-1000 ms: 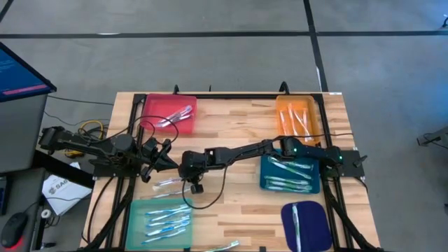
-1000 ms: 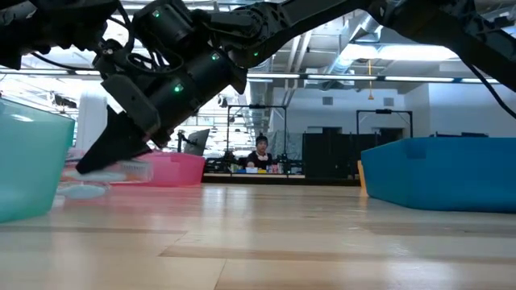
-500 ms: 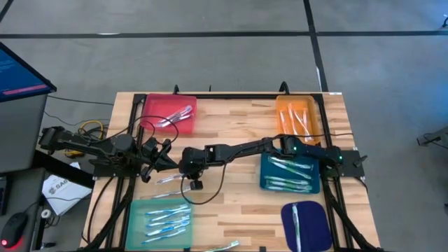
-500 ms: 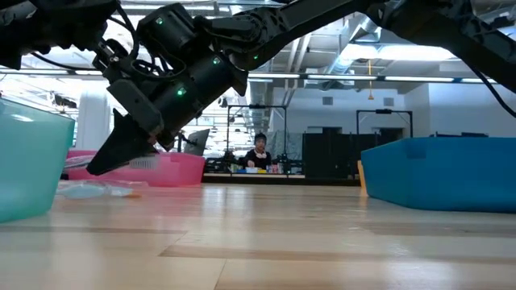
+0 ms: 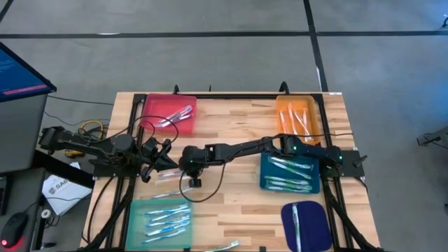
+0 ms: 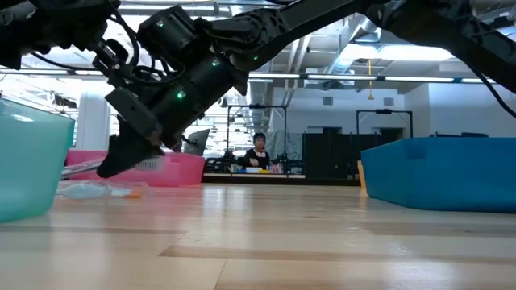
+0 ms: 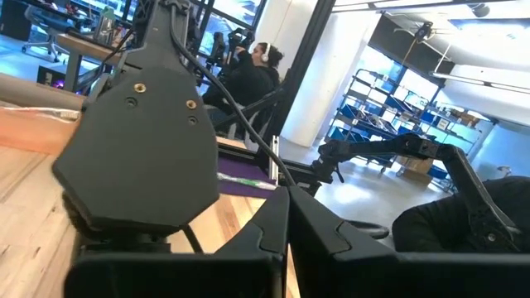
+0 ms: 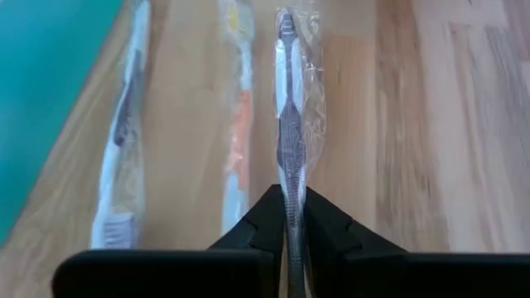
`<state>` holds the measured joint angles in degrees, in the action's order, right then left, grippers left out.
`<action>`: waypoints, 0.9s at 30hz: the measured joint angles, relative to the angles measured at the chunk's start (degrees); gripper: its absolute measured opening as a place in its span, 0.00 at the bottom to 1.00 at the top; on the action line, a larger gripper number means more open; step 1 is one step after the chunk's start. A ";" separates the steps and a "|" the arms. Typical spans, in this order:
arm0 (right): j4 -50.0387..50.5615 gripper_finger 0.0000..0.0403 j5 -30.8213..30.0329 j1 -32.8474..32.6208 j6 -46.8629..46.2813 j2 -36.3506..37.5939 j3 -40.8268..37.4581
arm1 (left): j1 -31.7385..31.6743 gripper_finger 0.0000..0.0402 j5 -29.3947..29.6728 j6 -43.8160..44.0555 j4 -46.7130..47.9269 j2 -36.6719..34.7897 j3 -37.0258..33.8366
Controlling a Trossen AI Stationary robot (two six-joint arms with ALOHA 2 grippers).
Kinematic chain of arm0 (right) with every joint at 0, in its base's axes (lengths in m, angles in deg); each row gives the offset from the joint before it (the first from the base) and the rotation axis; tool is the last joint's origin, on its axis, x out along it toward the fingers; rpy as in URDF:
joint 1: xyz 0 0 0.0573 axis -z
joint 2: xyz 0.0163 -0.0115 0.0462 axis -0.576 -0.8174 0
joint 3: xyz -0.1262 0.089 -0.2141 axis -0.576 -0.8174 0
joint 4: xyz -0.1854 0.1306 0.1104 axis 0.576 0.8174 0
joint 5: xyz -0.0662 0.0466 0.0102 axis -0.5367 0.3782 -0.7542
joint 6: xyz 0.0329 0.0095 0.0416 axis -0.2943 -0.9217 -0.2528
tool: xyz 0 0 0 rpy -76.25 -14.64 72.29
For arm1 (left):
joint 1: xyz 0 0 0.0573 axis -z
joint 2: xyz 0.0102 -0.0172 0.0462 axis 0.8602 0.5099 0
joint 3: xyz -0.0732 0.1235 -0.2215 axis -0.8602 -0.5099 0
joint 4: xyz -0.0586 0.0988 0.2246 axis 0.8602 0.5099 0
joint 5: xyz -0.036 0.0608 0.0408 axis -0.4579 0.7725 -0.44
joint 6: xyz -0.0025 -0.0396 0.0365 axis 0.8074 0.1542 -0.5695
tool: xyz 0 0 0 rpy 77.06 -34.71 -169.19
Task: Pick & Place Toothbrushes
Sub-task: Put the violet toothbrush into the pink bin
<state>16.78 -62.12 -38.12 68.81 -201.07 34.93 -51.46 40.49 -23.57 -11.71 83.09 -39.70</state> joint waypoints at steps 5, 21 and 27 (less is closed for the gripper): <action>1.76 0.04 0.00 0.48 0.51 0.00 0.00 | 0.00 0.00 -0.37 0.00 -0.01 0.00 0.00; 6.17 0.04 -9.56 3.62 5.79 8.05 0.00 | 4.61 0.00 -1.59 -0.33 -7.70 -0.17 0.00; 0.83 0.04 -9.81 8.67 4.20 9.88 0.00 | 6.96 0.00 -1.88 -0.46 -9.09 -0.17 0.02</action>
<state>17.61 -71.94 -29.45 73.01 -191.19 34.93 -44.50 38.61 -24.03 -20.80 82.92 -39.68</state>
